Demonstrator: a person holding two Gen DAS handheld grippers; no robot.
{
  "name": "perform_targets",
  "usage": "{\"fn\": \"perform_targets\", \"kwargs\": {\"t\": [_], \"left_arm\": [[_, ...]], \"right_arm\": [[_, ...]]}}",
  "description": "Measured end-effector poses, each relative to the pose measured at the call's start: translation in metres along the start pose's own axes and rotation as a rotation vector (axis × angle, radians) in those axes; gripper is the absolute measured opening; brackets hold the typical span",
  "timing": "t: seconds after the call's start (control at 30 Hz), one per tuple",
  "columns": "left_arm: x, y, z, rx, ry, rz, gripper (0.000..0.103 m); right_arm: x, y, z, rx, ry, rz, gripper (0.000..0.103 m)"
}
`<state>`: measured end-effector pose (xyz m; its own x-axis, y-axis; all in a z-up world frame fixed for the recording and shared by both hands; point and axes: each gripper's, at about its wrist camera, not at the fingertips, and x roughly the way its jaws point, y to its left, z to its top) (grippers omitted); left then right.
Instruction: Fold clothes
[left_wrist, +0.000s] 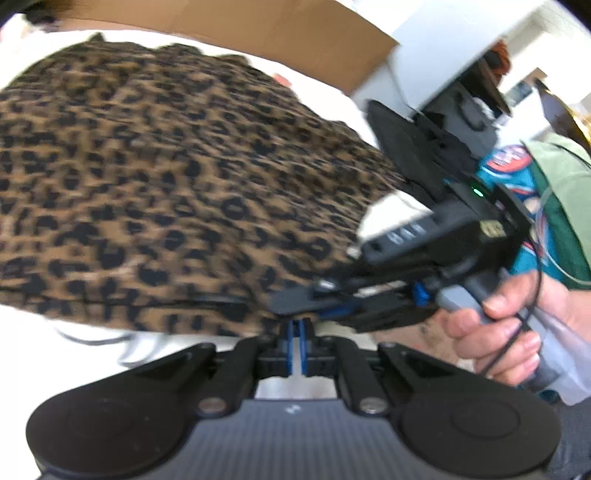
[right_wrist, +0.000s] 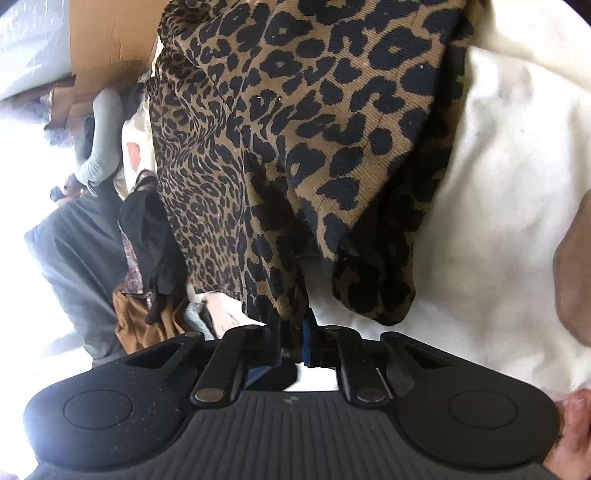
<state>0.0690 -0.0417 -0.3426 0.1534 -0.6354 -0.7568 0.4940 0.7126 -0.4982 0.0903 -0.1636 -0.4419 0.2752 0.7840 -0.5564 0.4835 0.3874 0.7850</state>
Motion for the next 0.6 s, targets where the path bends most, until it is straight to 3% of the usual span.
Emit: {"fn": "perform_targets", "kwargs": {"t": [0.4,0.6], "left_arm": [[-0.033,0.077,0.033,-0.128,-0.099,0.388,0.013],[-0.050,0.109,0.044,-0.145,-0.134,0.567,0.040]], "right_arm": [[-0.002,0.008,0.000,-0.114,-0.004,-0.080,0.007],[-0.001,0.009,0.000,-0.135,-0.008,-0.101,0.007]]}}
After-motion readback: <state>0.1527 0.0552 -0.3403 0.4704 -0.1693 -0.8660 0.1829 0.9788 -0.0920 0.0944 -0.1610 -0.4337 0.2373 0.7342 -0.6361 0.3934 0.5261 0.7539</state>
